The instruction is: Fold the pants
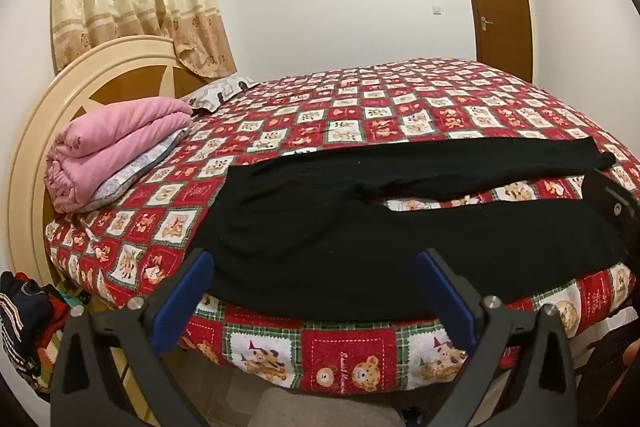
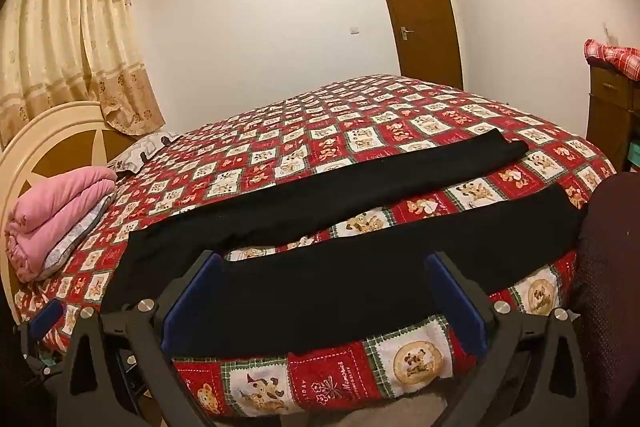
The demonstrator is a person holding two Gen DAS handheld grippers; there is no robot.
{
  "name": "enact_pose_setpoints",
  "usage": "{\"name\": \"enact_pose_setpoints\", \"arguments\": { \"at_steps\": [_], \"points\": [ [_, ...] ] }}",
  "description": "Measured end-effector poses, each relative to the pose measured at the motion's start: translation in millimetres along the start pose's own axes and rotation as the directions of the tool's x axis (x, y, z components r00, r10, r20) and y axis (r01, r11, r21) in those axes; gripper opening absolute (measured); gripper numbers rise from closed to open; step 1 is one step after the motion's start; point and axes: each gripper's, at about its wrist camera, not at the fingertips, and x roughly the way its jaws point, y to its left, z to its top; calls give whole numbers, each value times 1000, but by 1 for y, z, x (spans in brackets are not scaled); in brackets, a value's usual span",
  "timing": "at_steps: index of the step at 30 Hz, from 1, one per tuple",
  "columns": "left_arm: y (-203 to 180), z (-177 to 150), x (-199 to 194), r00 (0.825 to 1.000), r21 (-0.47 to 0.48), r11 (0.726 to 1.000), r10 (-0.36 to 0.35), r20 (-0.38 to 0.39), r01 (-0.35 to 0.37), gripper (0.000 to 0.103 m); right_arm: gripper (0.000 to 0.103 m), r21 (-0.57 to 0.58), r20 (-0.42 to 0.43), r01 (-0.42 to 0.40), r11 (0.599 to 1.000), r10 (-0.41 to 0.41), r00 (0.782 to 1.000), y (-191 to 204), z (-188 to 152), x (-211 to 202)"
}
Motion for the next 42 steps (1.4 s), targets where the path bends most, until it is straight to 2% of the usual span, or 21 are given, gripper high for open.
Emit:
{"name": "enact_pose_setpoints", "arguments": {
  "at_steps": [10,42],
  "points": [
    [1,0,-2,1000,10,1000,5,20,-5,103,102,3,-3,-1,1000,1,1000,0,2,0],
    [0,-2,-2,1000,10,1000,4,18,-4,103,102,12,-5,-2,1000,2,1000,-2,-1,1]
  ]
}}
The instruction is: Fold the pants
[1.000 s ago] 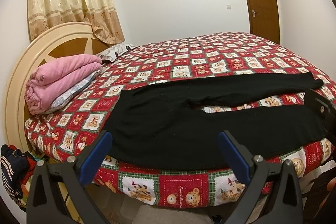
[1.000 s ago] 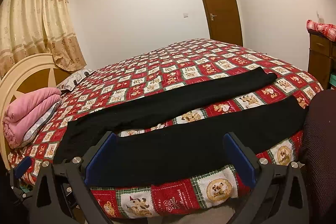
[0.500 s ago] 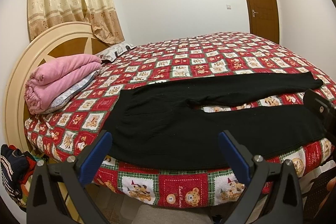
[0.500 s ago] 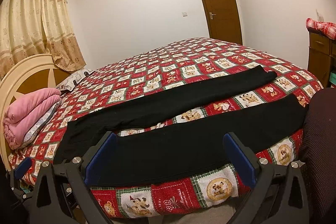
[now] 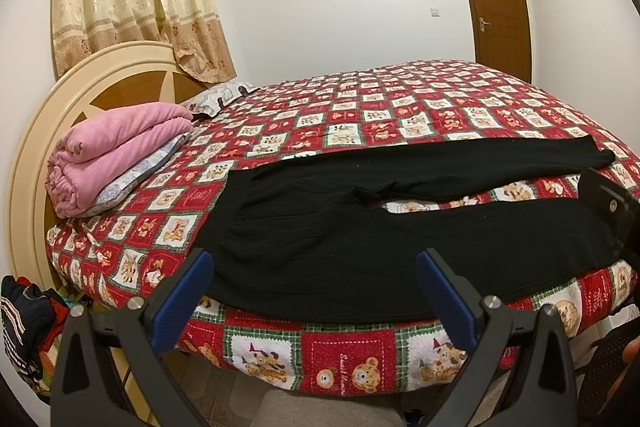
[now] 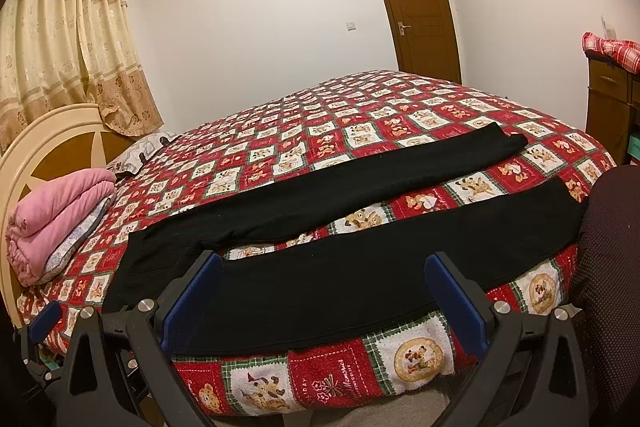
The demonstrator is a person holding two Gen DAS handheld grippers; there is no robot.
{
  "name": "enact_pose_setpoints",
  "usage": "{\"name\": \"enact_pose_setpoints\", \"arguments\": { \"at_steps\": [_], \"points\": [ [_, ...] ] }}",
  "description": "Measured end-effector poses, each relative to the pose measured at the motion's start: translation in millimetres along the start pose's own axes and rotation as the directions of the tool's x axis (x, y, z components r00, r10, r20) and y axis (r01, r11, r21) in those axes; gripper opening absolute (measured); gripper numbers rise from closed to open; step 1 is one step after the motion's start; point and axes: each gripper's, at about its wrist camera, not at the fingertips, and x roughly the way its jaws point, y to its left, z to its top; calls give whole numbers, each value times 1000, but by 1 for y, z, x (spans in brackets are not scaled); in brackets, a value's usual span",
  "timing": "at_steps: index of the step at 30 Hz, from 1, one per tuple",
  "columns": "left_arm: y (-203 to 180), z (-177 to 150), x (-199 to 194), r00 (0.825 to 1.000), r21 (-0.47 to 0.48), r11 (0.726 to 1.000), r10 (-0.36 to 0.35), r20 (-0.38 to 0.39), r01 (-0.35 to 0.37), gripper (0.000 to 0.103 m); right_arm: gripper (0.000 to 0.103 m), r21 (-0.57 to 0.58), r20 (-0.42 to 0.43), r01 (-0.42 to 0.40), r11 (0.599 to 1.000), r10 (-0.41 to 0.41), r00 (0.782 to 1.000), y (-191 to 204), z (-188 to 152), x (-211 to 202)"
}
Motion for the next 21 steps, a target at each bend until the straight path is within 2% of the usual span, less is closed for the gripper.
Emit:
{"name": "enact_pose_setpoints", "arguments": {
  "at_steps": [21],
  "points": [
    [-1,-5,13,999,-1,1000,-2,-34,1,103,102,44,-33,16,999,-15,999,-10,-2,11]
  ]
}}
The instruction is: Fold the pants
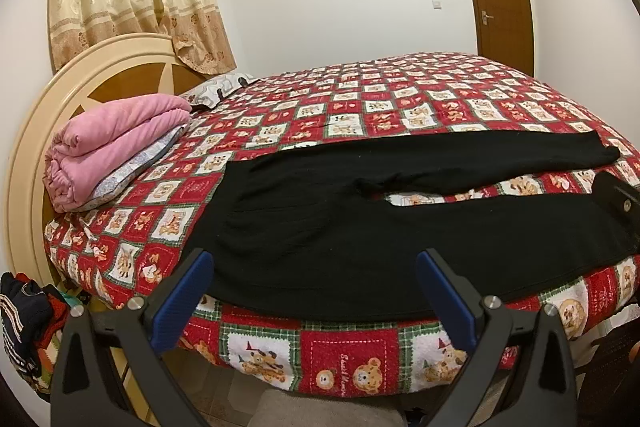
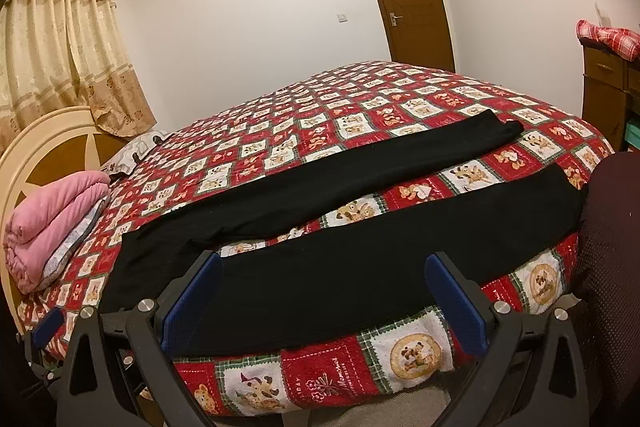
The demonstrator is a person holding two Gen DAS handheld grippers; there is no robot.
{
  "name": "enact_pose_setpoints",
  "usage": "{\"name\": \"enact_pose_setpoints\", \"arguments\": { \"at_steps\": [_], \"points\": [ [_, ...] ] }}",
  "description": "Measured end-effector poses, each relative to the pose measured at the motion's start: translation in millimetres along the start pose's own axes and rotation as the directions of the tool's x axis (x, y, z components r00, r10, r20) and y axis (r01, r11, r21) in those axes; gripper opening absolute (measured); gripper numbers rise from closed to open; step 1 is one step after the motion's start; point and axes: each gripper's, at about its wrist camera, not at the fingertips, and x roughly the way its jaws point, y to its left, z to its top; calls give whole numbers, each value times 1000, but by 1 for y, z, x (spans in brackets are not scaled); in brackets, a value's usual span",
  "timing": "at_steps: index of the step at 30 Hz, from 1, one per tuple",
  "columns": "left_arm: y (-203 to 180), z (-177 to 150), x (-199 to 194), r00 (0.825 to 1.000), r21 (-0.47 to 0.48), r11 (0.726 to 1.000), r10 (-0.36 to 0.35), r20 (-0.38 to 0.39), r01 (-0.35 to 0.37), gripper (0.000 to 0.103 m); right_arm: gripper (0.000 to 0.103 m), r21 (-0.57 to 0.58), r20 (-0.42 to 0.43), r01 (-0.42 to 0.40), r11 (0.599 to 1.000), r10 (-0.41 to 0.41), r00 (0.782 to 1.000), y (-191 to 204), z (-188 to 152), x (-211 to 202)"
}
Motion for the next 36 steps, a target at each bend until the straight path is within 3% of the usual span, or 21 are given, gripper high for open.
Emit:
{"name": "enact_pose_setpoints", "arguments": {
  "at_steps": [7,14,20,23,28,33,36],
  "points": [
    [0,-1,8,1000,7,1000,2,-16,-2,103,102,11,-15,1,1000,-1,1000,-4,-1,7],
    [20,1,44,995,21,998,-55,-88,57,103,102,12,-41,6,1000,-5,999,-12,-3,23],
    [89,16,107,987,-28,1000,-12,-159,7,103,102,-69,-51,-32,997,28,998,-13,-10,46],
    [121,29,139,984,-63,998,-32,-176,22,103,102,-108,-78,-34,994,26,997,-13,-12,59],
    [161,56,206,962,-163,983,-118,-246,79,103,102,-132,-118,-24,991,8,993,-9,-8,78],
    [178,77,258,933,-277,947,-241,-269,165,99,102,-192,-142,-31,981,3,990,5,-3,95],
    [180,86,293,919,-281,947,-245,-309,158,99,102,-218,-162,-49,975,13,987,12,1,105]
  ]
}}
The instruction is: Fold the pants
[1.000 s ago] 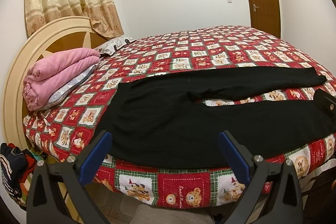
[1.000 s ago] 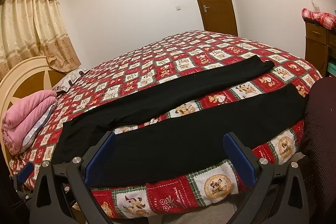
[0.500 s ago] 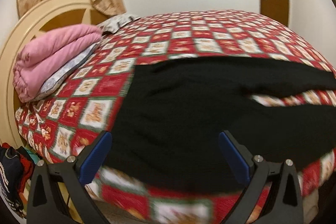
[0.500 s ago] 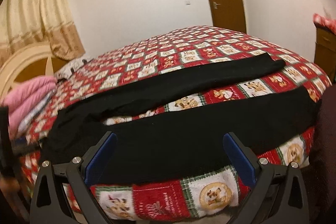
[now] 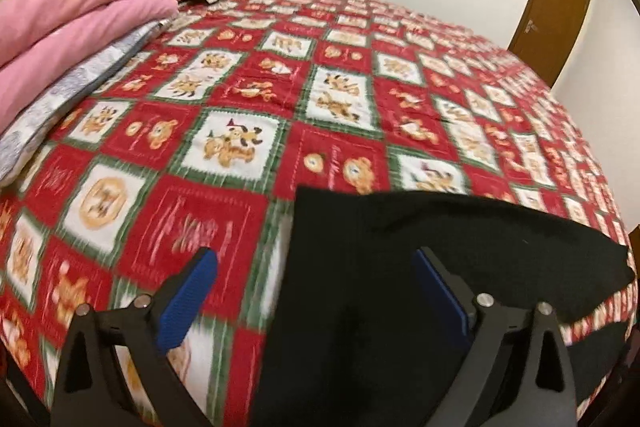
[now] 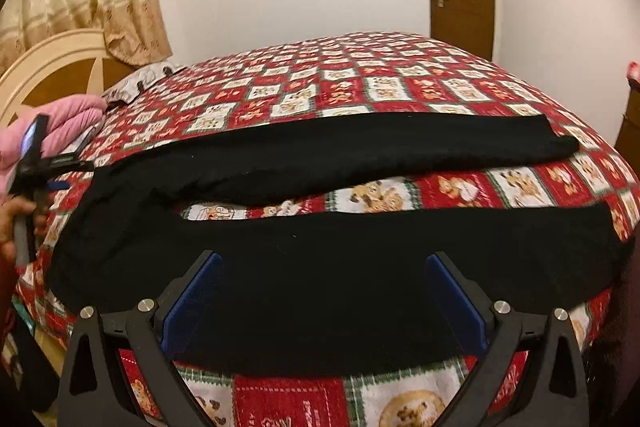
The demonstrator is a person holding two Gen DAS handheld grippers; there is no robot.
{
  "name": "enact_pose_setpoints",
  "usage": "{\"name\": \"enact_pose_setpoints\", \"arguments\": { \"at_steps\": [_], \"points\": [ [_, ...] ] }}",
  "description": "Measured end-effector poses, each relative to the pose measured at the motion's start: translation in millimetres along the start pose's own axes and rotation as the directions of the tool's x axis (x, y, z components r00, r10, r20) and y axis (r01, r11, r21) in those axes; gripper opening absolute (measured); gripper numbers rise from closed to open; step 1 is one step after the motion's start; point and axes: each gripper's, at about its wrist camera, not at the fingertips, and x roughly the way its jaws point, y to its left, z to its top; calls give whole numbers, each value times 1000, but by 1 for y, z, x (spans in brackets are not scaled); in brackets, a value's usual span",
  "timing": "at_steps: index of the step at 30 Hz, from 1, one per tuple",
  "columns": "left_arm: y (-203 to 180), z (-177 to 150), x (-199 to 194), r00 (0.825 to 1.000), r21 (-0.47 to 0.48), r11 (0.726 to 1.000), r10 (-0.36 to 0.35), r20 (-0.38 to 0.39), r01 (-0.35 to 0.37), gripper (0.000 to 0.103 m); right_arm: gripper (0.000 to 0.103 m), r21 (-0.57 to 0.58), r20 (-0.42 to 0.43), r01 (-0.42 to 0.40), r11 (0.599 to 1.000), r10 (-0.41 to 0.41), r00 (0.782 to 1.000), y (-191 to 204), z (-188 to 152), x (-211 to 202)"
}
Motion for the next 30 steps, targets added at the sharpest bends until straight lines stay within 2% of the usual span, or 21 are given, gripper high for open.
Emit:
{"name": "enact_pose_setpoints", "arguments": {
  "at_steps": [3,5,9,12,16,17,21,23,25,28,29,30],
  "points": [
    [1,9,28,998,-7,1000,-9,-62,9,86,102,-16,-28,-27,999,27,999,0,11,12],
    [1,11,43,995,-12,1000,-11,-97,10,85,102,-27,-42,-50,998,48,998,-2,21,18],
    [-8,10,49,998,51,998,33,-51,-30,85,102,-60,-74,-103,993,99,992,-16,55,41],
    [-6,8,48,999,55,998,32,-29,-30,85,100,-130,-82,-84,988,73,994,-28,86,68],
    [-1,9,47,999,46,999,22,-24,-21,82,95,-168,-177,-121,978,91,980,-48,128,128],
    [-2,10,47,999,49,999,24,-23,-22,81,94,-195,-208,-129,972,87,974,-50,138,147],
    [-5,11,50,999,58,998,31,-22,-30,81,82,-343,-280,-133,930,34,959,-46,160,209],
    [-5,10,50,999,56,998,32,-18,-31,82,81,-399,-297,-143,906,20,955,-42,164,231],
    [-7,11,52,999,54,998,34,-18,-33,88,81,-458,-325,-156,875,-1,946,-37,163,250],
    [-11,13,55,998,71,996,54,-29,-52,91,81,-477,-361,-219,851,37,932,-36,163,261],
    [-12,14,56,998,76,996,56,-30,-54,90,75,-460,-385,-249,852,61,921,-39,164,264],
    [-13,15,57,998,83,995,53,-29,-51,88,61,-421,-422,-294,858,101,901,-43,166,266]
  ]
}}
